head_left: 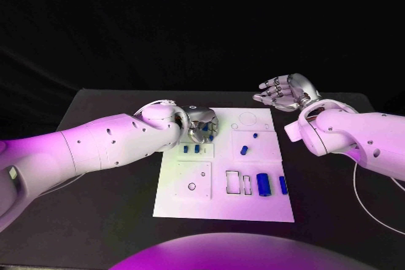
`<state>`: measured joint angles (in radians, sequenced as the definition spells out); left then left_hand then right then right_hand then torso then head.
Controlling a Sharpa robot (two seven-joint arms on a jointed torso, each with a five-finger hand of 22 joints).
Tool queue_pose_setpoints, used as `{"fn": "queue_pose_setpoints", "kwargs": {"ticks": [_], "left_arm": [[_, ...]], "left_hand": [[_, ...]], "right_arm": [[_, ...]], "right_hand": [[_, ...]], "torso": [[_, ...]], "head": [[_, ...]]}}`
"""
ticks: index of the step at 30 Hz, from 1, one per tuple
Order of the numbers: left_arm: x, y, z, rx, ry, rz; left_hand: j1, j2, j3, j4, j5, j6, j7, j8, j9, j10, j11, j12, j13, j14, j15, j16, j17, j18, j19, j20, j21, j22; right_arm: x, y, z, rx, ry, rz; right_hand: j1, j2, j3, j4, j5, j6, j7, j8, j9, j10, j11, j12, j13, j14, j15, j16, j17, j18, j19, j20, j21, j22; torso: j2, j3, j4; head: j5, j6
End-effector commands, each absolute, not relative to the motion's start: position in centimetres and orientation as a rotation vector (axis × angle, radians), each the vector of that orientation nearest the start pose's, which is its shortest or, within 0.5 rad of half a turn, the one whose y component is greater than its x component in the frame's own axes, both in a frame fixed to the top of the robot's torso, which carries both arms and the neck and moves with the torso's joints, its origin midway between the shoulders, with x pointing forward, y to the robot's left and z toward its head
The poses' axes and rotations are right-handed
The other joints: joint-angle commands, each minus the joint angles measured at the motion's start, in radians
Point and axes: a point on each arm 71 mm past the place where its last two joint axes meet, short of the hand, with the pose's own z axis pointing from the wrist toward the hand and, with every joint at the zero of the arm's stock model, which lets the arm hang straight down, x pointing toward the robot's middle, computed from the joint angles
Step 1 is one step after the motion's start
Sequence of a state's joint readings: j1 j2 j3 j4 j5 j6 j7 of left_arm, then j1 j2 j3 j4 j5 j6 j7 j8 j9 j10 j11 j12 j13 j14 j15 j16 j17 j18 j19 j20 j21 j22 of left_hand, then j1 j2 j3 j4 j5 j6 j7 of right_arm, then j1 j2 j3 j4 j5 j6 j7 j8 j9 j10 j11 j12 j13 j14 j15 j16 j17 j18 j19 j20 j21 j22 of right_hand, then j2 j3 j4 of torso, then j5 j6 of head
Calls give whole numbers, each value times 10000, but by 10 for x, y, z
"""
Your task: Assemble the parts on the task board
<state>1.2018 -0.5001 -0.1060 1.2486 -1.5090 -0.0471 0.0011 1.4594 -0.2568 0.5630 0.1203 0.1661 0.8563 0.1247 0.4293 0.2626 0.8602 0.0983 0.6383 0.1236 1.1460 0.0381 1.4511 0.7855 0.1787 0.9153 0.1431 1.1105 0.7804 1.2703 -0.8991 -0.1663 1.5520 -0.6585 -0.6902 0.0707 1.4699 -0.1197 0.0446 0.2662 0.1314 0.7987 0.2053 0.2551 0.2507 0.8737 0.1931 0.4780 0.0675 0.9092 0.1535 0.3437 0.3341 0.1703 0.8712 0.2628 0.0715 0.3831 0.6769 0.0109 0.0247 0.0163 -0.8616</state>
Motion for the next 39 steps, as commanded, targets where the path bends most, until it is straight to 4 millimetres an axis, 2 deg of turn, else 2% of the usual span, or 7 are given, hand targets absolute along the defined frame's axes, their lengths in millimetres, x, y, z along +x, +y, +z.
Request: {"fn": "queue_pose_setpoints", "kwargs": {"ticks": [1, 12, 20, 30, 39], "left_arm": [[502, 89, -237, 5085, 19263, -7232], [501, 88, -237, 5138, 19366, -7235], [502, 88, -237, 5084, 19320, -7226], [504, 89, -236, 4927, 19127, -7247], [502, 91, -231, 4617, 18668, -7603]], "left_hand": [[58, 87, 93, -9, -50, 120, -6, -32, -13, 113, -9, -71, -20, 101, -9, 53, 42, -29, 92, -5, 101, 83], [40, 242, 293, -167, -58, 490, 25, -93, -2, 592, -98, -131, -43, 482, -79, 232, 417, -121, 477, -65, 522, 633], [-69, 353, 404, -338, -69, 865, 80, -168, 49, 1150, -198, -317, -70, 1285, -179, 467, 1419, -287, 1203, -153, 1113, 1470], [-144, 367, 431, -379, -68, 975, 99, -222, 72, 1316, -230, -499, -106, 1458, -216, 501, 1577, -327, 1386, -178, 1253, 1669], [-127, 376, 519, -488, -53, 1039, 123, -312, 87, 1486, -237, -732, -147, 1587, -238, 516, 1700, -361, 1537, -198, 1373, 1834]], "right_arm": [[483, -243, -184, 6375, 14932, 8837], [483, -244, -184, 6392, 14903, 8802], [482, -243, -184, 6388, 14915, 8842], [480, -241, -183, 6371, 14943, 8899], [481, -242, -183, 6376, 14918, 8861]], "right_hand": [[-115, -21, -3, 40, -37, -50, 525, -56, -13, -39, 15, -40, -9, -47, -3, -37, -16, 105, -50, 30, -49, -9], [-123, -12, 1, 45, -34, -44, 524, -54, -15, -35, 16, -39, -12, -42, -2, -46, -24, 106, -52, 32, -48, -20], [-123, -12, 1, 45, -34, -44, 524, -54, -15, -35, 16, -39, -12, -42, -2, -46, -24, 106, -52, 32, -48, -20], [-128, -6, 5, 48, -33, -31, 521, -48, -17, -25, 13, -37, -16, -32, -3, -57, -34, 108, -52, 35, -46, -35], [-128, -6, 5, 48, -33, -31, 521, -48, -17, -25, 13, -37, -16, -32, -3, -57, -34, 108, -52, 35, -46, -35]], "torso": [[-11, 0, 7], [1, -7, -11], [-1, 3, 8], [-6, -6, 2], [-15, -20, 5]], "head": [[4, -5], [40, -8], [33, -16], [29, -6], [14, 90]]}}
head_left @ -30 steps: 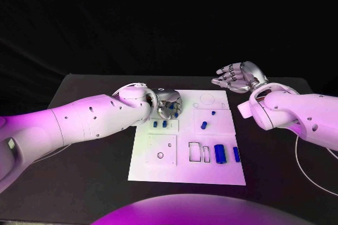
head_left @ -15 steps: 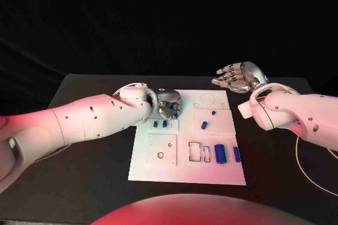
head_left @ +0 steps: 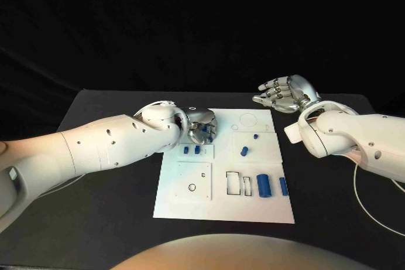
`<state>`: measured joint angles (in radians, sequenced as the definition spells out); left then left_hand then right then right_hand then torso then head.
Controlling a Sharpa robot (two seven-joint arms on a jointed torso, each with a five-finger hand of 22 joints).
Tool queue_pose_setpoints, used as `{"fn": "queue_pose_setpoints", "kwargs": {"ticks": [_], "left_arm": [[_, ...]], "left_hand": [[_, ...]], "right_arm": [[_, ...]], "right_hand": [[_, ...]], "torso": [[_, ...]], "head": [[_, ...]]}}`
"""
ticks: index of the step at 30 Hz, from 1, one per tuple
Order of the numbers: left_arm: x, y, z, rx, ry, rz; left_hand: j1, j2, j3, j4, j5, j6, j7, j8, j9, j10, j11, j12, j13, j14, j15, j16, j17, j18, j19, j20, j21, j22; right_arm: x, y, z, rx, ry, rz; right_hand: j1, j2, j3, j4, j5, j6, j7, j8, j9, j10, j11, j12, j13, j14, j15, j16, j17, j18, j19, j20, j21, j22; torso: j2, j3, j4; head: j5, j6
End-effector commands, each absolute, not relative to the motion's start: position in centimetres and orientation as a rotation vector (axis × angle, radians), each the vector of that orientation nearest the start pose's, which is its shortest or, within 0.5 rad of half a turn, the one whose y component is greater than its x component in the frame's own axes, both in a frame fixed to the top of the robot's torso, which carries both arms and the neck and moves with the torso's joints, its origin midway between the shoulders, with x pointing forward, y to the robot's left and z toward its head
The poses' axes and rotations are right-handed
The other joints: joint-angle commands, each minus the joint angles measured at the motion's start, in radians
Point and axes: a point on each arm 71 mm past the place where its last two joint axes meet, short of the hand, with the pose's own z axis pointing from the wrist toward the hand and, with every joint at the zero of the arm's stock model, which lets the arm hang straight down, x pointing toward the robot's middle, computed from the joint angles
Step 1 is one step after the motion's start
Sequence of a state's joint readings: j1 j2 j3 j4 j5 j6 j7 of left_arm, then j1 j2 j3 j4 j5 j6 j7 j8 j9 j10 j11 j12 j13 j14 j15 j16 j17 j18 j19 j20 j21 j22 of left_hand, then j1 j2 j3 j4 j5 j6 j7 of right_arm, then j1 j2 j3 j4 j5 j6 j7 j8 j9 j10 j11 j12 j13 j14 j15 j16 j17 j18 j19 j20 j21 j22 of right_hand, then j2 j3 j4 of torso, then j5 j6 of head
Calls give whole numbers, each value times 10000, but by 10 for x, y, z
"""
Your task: Assemble the parts on the task board
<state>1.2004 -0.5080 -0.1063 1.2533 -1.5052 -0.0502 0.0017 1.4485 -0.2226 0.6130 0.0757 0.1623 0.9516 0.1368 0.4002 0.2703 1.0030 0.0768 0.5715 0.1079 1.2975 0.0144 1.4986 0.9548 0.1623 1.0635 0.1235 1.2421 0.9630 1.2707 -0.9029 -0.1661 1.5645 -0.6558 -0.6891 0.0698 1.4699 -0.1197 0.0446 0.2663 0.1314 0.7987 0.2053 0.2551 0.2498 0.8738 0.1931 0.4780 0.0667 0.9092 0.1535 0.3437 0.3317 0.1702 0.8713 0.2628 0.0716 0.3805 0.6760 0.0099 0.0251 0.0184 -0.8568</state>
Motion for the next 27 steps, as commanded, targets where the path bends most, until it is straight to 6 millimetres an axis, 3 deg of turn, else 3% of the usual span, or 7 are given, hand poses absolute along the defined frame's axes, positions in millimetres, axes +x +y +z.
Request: {"fn": "queue_pose_setpoints", "kwargs": {"ticks": [1, 12, 20, 27], "left_arm": [[501, 92, -229, 4560, 18611, -7667], [493, 106, -207, 4047, 18009, -8078], [491, 123, -206, 3788, 18277, -7943], [492, 141, -213, 3414, 18566, -7656]], "left_hand": [[-17, 33, 29, -54, -13, 95, 5, -30, 12, 74, -22, -89, 7, 85, -2, 42, 18, -201, 74, -2, 72, 29], [-70, 8, 53, -80, 6, 133, 21, -87, 19, 152, -6, -219, -9, 124, 1, 41, 28, -209, 122, 0, 114, 75], [-91, -8, 59, -88, 8, 140, 17, -109, 21, 171, -7, -266, -14, 87, 4, 26, -74, -191, 61, 2, 77, 1], [-105, -11, 76, -92, 17, 145, 19, -134, 21, 174, 1, -319, -22, 16, 9, -3, -232, -168, -24, 1, 24, -94]], "right_arm": [[481, -242, -183, 6377, 14914, 8856], [482, -245, -184, 6401, 14866, 8771], [483, -247, -183, 6398, 14786, 8724], [484, -249, -183, 6399, 14751, 8693]], "right_hand": [[-128, -6, 5, 48, -33, -31, 521, -49, -9, -26, 13, -37, -9, -33, -3, -57, -9, 108, -52, 35, -46, -9], [-134, -3, 7, 50, -33, -23, 519, -46, -12, -20, 11, -37, -12, -26, -4, -66, -18, 110, -53, 37, -45, -22], [-138, -2, 8, 52, -33, -21, 518, -46, -14, -19, 11, -38, -13, -24, -4, -71, -21, 110, -54, 37, -44, -27], [-139, 0, 9, 52, -33, -17, 517, -45, -14, -15, 10, -37, -14, -20, -5, -72, -23, 111, -54, 37, -44, -30]], "torso": [[-8, -8, 2], [-18, 1, 16], [-7, -19, 18], [-24, -3, 34]], "head": [[-7, 47], [-104, 60], [-103, 62], [-75, 43]]}}
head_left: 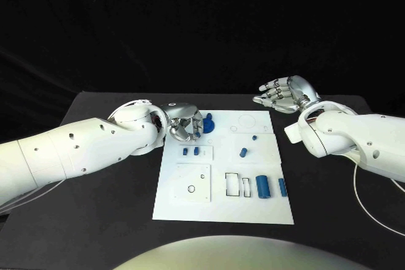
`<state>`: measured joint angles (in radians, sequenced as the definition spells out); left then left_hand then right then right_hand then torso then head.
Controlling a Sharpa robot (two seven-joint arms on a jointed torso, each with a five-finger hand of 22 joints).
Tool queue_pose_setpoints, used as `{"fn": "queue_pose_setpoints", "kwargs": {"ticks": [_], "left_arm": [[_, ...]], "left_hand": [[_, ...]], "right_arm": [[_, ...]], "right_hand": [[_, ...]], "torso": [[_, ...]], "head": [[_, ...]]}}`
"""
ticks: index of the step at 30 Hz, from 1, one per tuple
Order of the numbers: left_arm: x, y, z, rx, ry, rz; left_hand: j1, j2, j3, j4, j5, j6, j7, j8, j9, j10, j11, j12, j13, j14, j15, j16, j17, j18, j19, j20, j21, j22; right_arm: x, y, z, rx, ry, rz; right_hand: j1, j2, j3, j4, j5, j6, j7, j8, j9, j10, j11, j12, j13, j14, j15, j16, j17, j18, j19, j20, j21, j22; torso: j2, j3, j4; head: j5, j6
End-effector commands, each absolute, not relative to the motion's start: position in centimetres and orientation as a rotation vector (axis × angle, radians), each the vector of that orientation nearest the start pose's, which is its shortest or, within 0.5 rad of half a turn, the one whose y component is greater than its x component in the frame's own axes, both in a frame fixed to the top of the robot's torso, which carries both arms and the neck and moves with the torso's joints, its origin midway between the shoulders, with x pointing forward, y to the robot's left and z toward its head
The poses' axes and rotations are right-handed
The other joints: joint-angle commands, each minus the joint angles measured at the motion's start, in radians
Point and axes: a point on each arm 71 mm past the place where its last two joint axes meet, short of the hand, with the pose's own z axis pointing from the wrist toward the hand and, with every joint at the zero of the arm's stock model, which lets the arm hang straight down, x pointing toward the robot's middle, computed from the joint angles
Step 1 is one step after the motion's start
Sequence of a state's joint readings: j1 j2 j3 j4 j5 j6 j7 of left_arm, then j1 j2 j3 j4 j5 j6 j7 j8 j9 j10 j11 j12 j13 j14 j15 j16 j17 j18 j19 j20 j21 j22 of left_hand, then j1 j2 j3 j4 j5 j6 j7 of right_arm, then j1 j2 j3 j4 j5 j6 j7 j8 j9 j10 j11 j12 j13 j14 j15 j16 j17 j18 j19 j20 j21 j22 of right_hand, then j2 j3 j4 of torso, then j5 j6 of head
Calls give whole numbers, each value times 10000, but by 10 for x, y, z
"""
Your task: Assemble the parts on the task board
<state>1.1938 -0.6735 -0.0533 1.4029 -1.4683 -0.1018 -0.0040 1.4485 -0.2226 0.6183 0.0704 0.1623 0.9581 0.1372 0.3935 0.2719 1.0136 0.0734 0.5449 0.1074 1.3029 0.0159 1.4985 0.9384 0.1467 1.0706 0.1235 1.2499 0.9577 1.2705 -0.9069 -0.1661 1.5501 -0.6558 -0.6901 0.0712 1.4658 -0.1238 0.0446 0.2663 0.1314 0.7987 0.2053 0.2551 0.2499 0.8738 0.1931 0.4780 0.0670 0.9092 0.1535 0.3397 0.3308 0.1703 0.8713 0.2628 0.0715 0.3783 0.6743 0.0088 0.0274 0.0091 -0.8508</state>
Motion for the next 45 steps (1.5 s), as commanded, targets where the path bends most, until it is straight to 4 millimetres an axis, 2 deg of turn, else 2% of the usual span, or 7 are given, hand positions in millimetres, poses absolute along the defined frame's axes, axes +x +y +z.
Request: {"fn": "queue_pose_setpoints", "kwargs": {"ticks": [1, 6, 18, 45], "left_arm": [[492, 143, -214, 3354, 18607, -7627], [491, 149, -222, 3196, 18817, -7526], [493, 153, -229, 3103, 18963, -7310], [494, 148, -230, 3167, 18974, -7335]], "left_hand": [[-107, -8, 32, -41, 21, 79, 17, -76, 5, 70, 37, -70, -20, -53, -4, -10, -96, -8, -106, 0, -61, -51], [-103, -3, 49, -52, 27, 89, 18, -87, 7, 81, 38, -94, -21, -73, -3, -23, -132, -1, -136, 0, -80, -81], [-87, -6, 83, -92, 28, 135, 15, -103, 19, 130, 34, -148, -19, -118, -6, -52, -214, 13, -193, -2, -113, -134], [-79, -6, 106, -127, 8, 178, 22, -122, 29, 187, 35, -191, -11, -114, -8, -64, -207, 3, -165, -4, -92, -91]], "right_arm": [[484, -249, -183, 6399, 14748, 8691], [484, -249, -184, 6394, 14748, 8691], [484, -248, -184, 6391, 14747, 8694], [484, -248, -184, 6395, 14760, 8700]], "right_hand": [[-100, 41, 9, 53, -33, -16, 517, -44, -15, -14, 10, -37, -16, -18, -5, -33, -16, 110, -53, 37, -43, -10], [-115, 46, 7, 63, -34, -12, 516, -43, -16, -10, 9, -36, -17, -14, -5, -36, -18, 111, -53, 38, -42, -14], [-128, 50, 5, 71, -34, -9, 515, -42, -17, -7, 8, -35, -18, -10, -6, -40, -22, 112, -53, 38, -42, -20], [-147, 46, -1, 82, -36, -5, 515, -42, -21, -6, 8, -37, -20, -9, -5, -50, -30, 112, -55, 39, -42, -31]], "torso": [[-3, 10, 10], [-4, -6, 3], [19, 19, -8], [8, 17, -11]], "head": [[18, -17], [49, -11], [95, 2], [99, -9]]}}
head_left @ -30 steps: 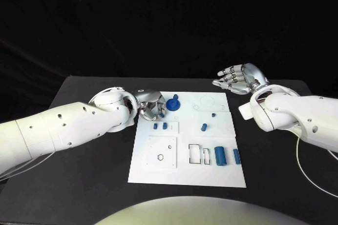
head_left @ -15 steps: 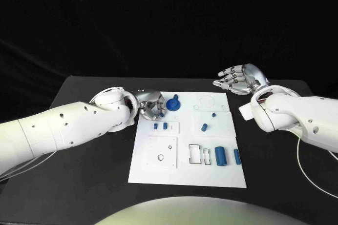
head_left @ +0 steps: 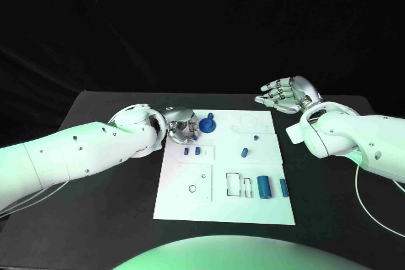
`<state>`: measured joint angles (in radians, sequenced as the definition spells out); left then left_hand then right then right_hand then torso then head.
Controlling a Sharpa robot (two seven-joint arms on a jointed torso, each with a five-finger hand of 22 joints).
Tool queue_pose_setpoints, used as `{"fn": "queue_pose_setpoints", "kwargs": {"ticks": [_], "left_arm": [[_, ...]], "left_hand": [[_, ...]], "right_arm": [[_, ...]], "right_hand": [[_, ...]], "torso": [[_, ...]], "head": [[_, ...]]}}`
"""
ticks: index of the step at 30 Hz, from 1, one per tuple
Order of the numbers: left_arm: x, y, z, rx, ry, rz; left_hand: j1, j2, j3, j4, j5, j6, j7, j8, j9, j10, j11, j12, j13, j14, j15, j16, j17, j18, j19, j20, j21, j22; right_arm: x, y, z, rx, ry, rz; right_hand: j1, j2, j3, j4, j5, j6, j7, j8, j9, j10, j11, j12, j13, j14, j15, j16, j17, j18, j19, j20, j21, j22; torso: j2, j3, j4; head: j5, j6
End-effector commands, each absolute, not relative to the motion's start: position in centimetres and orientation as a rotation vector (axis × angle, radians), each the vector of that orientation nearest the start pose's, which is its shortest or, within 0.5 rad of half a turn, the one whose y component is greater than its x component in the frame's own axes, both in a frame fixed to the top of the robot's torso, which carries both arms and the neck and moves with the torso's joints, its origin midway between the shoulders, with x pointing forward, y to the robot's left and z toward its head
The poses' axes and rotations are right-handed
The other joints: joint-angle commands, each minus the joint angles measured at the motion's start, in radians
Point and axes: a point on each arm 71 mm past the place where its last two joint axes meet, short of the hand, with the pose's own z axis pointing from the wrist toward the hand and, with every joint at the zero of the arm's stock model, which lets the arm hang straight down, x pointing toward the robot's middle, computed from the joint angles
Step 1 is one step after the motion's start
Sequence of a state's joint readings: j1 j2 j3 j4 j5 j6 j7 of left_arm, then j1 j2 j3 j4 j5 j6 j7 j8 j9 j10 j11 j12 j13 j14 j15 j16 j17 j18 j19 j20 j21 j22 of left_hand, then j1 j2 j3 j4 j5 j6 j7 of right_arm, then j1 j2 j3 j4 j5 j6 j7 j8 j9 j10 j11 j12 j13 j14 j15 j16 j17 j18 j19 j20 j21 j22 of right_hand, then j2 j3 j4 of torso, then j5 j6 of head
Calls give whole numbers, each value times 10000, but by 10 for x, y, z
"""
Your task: Assemble the parts on the task board
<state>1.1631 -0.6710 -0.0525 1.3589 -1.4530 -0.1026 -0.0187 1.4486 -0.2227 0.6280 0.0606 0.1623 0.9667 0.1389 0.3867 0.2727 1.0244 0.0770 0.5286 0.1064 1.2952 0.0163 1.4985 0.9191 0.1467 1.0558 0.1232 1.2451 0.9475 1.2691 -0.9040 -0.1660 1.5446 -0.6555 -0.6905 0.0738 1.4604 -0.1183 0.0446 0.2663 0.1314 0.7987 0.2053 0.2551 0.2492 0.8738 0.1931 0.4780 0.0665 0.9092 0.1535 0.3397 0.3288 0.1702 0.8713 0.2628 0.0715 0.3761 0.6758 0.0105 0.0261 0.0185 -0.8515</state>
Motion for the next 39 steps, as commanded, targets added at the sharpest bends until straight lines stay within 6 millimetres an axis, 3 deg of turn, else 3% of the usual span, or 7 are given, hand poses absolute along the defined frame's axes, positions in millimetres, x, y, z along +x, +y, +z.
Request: {"fn": "queue_pose_setpoints", "kwargs": {"ticks": [1, 22, 28, 39], "left_arm": [[494, 148, -230, 3165, 19000, -7345], [499, 152, -233, 2972, 19144, -7056], [498, 150, -233, 2997, 19147, -7106], [499, 152, -233, 2972, 19123, -7029]], "left_hand": [[-79, -6, 9, -28, 8, 92, 4, -54, 21, 79, 0, -28, -1, -36, -11, -64, -15, 2, -17, -1, -43, 11], [-138, -8, -3, -86, -18, 293, -42, -65, 75, 316, -57, -132, 38, 85, -55, -49, 159, -32, 141, -22, 55, 190], [-434, -292, -215, -30, -49, 100, -11, -305, 41, 326, -5, -352, 45, 102, -12, -55, 150, -39, 132, -21, 10, 158], [-578, -417, -346, 27, -48, 48, -16, -404, 36, 412, -15, -396, 87, 112, -16, -50, 157, -34, 127, -16, -29, 126]], "right_arm": [[484, -248, -184, 6395, 14761, 8700], [484, -248, -184, 6403, 14778, 8703], [484, -248, -184, 6407, 14781, 8698], [484, -248, -184, 6413, 14767, 8692]], "right_hand": [[-93, -9, -1, 81, -36, -5, 515, -42, -13, -6, 8, -37, -15, -9, -4, -51, -10, 113, -55, 40, -42, -9], [-93, -9, -1, 81, -36, -5, 515, -42, -13, -6, 8, -37, -15, -9, -4, -51, -10, 113, -55, 40, -42, -9], [-93, -9, -1, 81, -36, -5, 515, -42, -13, -6, 8, -37, -15, -9, -4, -51, -10, 113, -55, 40, -42, -9], [-131, -27, -17, 98, -36, -4, 516, -46, -26, -7, 10, -44, -20, -4, -2, -82, -34, 113, -62, 43, -41, -43]], "torso": [[-7, 0, -1], [-2, -1, 4], [0, -3, 3], [1, -5, 1]], "head": [[6, -4], [-4, 2], [2, 1], [-23, 13]]}}
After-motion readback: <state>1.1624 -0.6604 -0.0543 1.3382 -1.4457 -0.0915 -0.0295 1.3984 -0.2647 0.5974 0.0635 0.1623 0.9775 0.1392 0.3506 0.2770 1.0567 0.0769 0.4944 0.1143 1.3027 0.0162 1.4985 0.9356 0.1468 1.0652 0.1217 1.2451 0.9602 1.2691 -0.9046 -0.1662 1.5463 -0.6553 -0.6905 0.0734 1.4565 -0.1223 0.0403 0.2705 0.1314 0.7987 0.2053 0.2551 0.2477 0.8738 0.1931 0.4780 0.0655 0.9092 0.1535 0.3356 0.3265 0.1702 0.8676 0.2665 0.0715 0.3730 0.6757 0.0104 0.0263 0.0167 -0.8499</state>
